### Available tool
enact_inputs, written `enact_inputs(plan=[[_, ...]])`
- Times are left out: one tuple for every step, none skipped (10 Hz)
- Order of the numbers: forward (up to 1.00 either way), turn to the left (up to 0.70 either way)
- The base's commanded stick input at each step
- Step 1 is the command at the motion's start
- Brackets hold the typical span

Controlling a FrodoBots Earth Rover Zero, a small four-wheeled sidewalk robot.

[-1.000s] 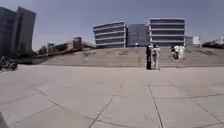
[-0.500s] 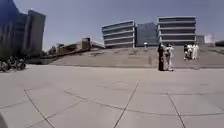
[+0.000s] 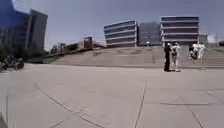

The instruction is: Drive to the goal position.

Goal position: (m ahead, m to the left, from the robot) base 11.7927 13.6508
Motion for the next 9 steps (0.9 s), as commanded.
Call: enact_inputs(plan=[[1.0,0.0],[1.0,0.0],[1.0,0.0],[1.0,0.0],[1.0,0.0],[1.0,0.0],[1.0,0.0],[1.0,0.01],[1.0,0.12]])
